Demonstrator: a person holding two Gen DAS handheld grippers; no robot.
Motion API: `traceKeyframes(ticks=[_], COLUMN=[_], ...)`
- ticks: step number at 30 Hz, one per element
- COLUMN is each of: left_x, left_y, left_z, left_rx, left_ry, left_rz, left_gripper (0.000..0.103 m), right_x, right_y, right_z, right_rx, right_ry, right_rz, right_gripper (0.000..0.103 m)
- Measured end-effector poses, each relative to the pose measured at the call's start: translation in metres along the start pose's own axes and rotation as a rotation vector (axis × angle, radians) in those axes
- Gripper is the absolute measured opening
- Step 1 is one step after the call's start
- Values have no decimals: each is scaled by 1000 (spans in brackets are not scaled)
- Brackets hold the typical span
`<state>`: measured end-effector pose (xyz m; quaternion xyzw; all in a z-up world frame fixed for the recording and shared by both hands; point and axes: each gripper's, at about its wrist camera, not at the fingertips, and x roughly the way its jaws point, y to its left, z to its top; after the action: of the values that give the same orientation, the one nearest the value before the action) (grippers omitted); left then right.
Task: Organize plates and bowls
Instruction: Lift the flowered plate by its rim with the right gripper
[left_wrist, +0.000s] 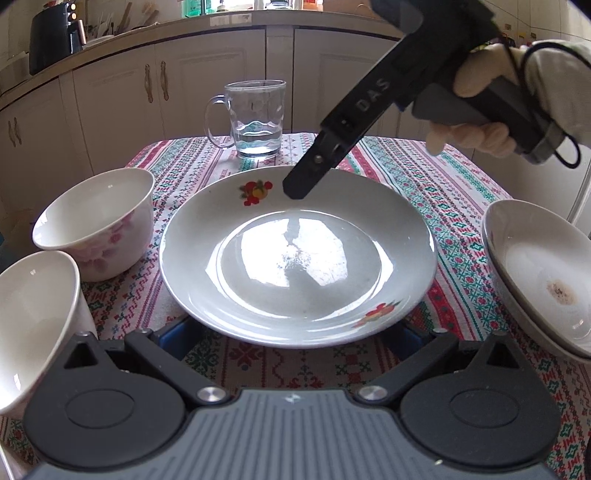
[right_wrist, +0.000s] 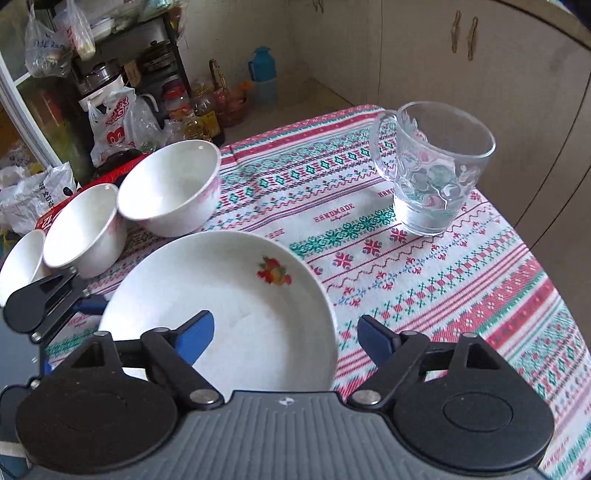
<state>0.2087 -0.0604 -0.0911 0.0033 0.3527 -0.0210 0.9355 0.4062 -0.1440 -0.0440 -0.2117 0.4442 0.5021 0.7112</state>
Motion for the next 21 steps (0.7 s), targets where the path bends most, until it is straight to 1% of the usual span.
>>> traceKeyframes(ticks=[3, 5, 8, 15, 18, 21], left_x=[-1, -1, 0, -1, -1, -1], left_y=[-1, -3, -3, -3, -4, -4], left_z=[1, 1, 2, 2, 2, 2], left_rx=[9, 20, 22, 28, 36, 43], left_ry=[-6, -10, -11, -11, -12, -13], left_rz=[4, 6, 4, 6, 8, 13], left_gripper=[102, 102, 102, 102, 102, 102], right_x=[10, 15, 18, 26, 28, 30], right_y=[-10, -15, -21, -26, -26, -25], right_z=[3, 4, 5, 7, 7, 7], right_rx=[17, 35, 57, 73, 77, 81], right_ry=[18, 19, 15, 34, 35, 39], right_rz=[38, 69, 117, 179, 189, 225], right_gripper=[80, 79, 79, 78, 78, 79])
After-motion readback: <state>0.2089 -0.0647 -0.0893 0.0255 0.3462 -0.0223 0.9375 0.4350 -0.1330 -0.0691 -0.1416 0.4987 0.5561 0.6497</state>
